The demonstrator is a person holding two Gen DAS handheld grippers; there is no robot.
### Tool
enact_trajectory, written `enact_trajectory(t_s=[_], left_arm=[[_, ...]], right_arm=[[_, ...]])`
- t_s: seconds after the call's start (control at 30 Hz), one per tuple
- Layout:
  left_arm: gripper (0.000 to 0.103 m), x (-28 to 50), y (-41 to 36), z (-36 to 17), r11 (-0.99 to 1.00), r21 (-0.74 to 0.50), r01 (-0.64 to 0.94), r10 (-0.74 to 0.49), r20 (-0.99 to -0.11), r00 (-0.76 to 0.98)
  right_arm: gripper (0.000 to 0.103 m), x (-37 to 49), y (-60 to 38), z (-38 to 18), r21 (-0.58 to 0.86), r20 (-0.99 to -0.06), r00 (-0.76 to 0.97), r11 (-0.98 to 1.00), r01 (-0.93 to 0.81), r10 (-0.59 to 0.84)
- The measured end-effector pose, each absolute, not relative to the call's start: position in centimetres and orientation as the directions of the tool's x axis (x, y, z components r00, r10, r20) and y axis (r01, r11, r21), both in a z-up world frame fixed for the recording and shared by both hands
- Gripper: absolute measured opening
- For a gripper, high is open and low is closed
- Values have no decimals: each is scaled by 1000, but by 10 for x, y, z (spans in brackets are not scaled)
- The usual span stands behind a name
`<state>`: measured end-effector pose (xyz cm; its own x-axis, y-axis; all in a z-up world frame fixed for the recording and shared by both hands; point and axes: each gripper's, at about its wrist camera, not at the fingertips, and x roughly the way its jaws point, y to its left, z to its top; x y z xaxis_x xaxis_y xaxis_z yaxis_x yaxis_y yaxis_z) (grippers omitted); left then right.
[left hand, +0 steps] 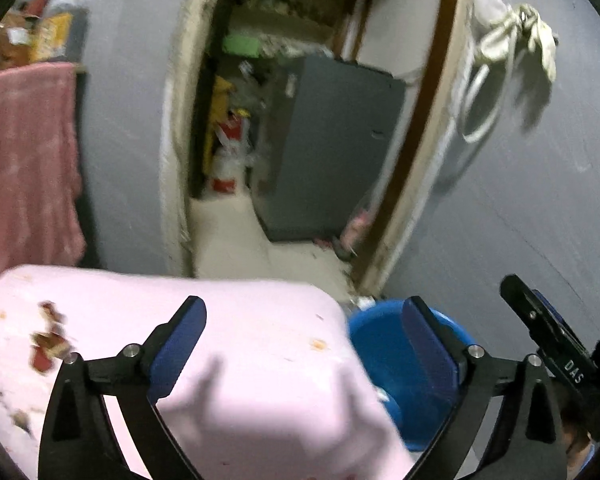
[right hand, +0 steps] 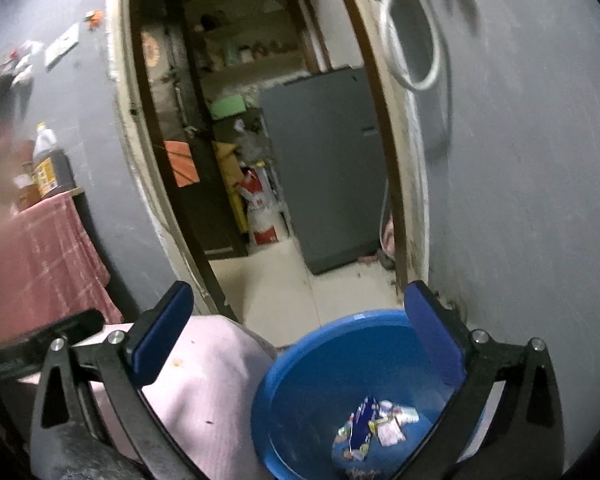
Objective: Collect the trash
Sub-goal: 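Move both tools back over the remaining trash on the bed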
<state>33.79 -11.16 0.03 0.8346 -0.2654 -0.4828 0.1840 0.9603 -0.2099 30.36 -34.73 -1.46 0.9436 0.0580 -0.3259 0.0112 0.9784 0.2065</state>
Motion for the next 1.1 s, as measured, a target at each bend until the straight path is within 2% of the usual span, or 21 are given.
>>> enact_trajectory(t_s=[0.17, 0.57, 0.8, 1.1], left_arm=[[99, 318, -77, 10, 978, -172, 122, -183, -409, 894], [100, 275, -5, 20, 996, -86, 2, -30, -326, 945], [100, 257, 31, 10, 995, -65, -72, 45, -340, 939], [100, 255, 75, -10, 991, -68, -113, 76, -409, 909]], right_arm=[[103, 295, -321, -5, 203, -256, 959, 977, -69, 121], [103, 295, -259, 5, 209, -232, 936, 953, -220, 267], [103, 298, -220, 0, 195, -276, 900, 937, -291, 337], [103, 316, -169, -22, 124, -432, 829, 934, -335, 355]])
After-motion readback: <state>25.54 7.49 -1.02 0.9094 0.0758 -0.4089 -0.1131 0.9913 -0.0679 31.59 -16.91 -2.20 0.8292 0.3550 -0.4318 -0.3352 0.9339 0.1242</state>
